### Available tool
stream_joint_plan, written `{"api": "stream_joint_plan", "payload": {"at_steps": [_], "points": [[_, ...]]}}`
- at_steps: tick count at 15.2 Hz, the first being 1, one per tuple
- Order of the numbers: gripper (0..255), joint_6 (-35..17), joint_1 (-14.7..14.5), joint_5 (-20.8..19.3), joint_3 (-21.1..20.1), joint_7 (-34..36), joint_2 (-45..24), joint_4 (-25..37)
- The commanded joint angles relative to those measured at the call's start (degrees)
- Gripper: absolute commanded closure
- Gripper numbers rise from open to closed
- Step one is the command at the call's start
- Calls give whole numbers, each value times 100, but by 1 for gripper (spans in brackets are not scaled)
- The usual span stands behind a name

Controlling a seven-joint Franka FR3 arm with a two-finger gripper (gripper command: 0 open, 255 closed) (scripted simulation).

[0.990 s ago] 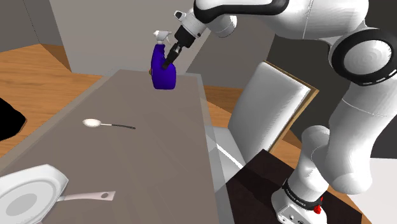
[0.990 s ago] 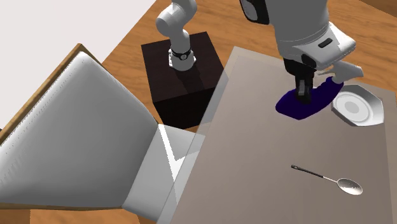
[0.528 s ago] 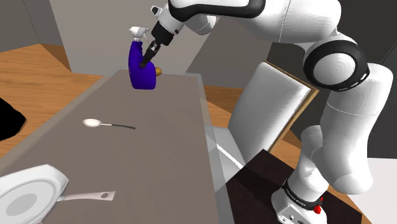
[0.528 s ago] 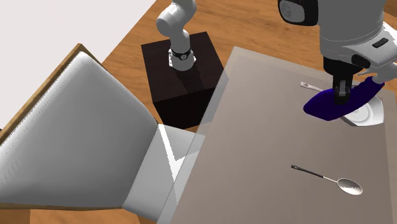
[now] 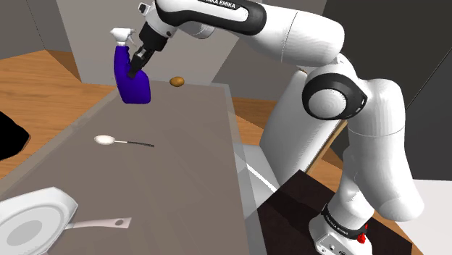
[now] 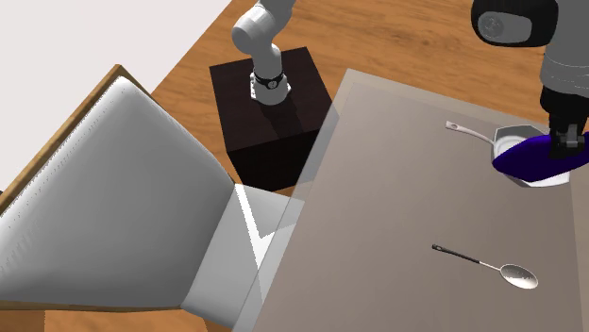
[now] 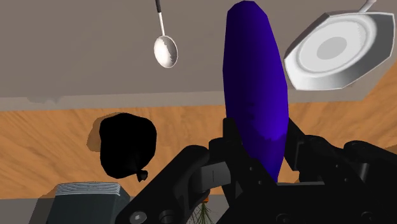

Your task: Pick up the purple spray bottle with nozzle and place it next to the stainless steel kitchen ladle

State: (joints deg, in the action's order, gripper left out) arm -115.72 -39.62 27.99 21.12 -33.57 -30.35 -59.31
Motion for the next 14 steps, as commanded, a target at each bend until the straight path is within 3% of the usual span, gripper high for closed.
{"api": "stream_joint_plan", "payload": {"at_steps": [1,14], "points": [[255,-90,-17,16,-18,12,-93,15],[255,-1149,-214,147,-77,-383,122,-1311]]}}
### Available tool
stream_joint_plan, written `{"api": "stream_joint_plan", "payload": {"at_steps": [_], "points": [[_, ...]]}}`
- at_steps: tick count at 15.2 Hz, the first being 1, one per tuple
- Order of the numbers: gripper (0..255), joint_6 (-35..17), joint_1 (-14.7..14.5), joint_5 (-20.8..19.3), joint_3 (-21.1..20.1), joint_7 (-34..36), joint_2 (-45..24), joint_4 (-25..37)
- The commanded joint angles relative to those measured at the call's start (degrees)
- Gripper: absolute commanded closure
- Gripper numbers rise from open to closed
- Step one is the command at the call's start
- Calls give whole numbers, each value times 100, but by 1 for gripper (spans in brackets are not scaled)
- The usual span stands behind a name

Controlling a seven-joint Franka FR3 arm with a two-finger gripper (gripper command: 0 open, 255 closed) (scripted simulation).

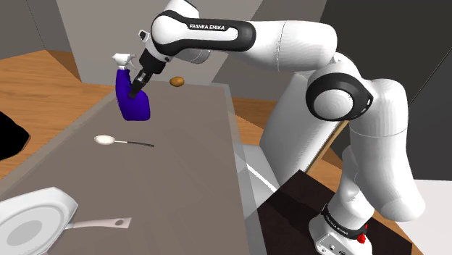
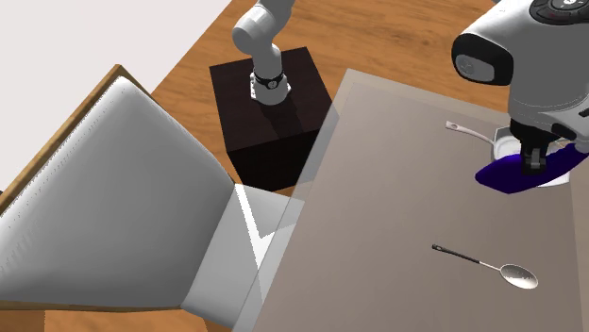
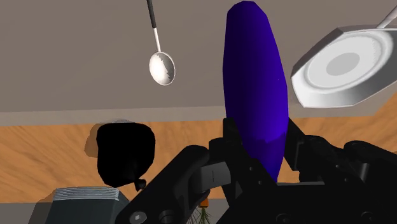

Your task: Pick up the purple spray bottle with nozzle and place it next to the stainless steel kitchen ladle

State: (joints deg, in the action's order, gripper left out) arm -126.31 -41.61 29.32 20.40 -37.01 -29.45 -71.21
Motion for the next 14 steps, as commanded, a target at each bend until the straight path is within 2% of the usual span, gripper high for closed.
{"api": "stream_joint_plan", "payload": {"at_steps": [1,14], "points": [[255,-162,-22,30,-13,-69,33,-198],[255,-1011,-42,317,-164,-484,-79,-982]]}}
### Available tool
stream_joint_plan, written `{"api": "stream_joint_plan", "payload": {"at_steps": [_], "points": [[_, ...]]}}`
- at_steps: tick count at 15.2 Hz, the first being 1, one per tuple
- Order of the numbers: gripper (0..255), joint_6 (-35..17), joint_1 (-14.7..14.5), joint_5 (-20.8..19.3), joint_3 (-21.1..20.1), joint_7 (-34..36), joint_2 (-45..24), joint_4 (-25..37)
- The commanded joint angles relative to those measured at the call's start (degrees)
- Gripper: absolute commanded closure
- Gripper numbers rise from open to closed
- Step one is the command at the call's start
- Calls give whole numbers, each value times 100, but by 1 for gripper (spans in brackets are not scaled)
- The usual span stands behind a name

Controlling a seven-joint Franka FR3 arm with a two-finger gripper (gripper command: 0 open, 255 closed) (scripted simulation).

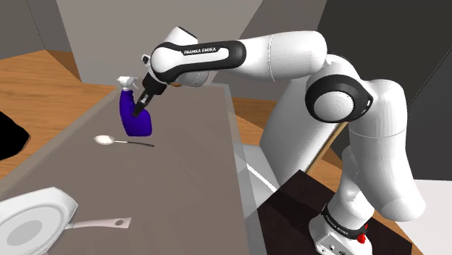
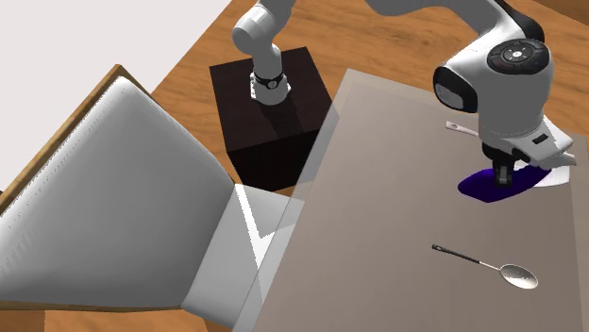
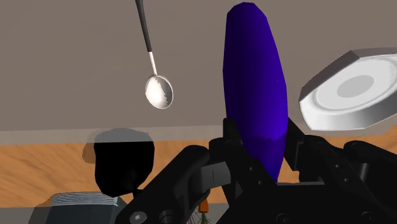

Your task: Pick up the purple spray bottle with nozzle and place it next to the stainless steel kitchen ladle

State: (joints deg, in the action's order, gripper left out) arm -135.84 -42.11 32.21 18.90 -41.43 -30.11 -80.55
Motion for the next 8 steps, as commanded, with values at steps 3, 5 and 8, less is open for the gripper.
{"api": "stream_joint_plan", "payload": {"at_steps": [3,5,8], "points": [[255,-236,20,111,-61,-143,-68,-180],[255,-352,31,168,-95,-213,-111,-259],[255,-520,51,258,-149,-320,-182,-365]]}}
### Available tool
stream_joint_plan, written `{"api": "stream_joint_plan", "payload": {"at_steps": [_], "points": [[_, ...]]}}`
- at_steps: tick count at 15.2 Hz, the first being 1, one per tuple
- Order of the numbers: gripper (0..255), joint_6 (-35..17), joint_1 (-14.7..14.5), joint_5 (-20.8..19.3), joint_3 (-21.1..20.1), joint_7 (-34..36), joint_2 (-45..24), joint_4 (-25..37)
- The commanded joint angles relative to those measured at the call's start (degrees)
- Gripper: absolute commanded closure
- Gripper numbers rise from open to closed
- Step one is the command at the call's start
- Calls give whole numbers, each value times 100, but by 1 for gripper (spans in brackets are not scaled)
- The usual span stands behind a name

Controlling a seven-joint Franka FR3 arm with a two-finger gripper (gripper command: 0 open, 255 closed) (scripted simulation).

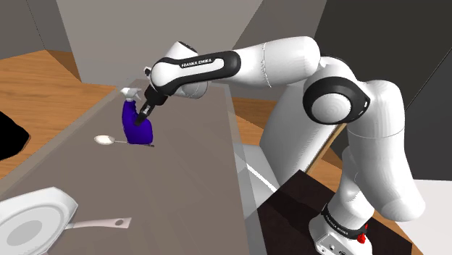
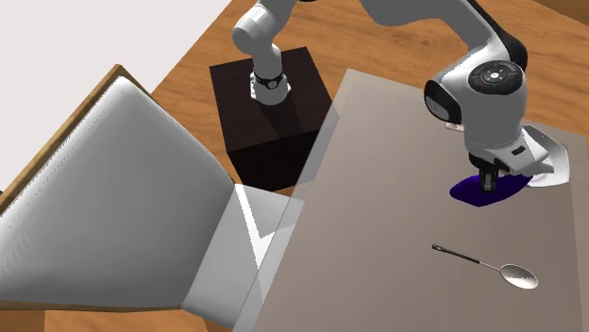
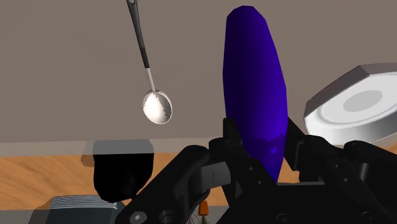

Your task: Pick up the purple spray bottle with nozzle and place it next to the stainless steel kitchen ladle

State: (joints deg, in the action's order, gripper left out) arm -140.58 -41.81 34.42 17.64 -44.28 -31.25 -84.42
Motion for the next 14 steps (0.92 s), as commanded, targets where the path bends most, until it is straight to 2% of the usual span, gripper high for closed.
{"api": "stream_joint_plan", "payload": {"at_steps": [1,14], "points": [[255,-100,29,68,-43,-71,-94,-10],[255,-765,176,492,-339,-563,-514,-283]]}}
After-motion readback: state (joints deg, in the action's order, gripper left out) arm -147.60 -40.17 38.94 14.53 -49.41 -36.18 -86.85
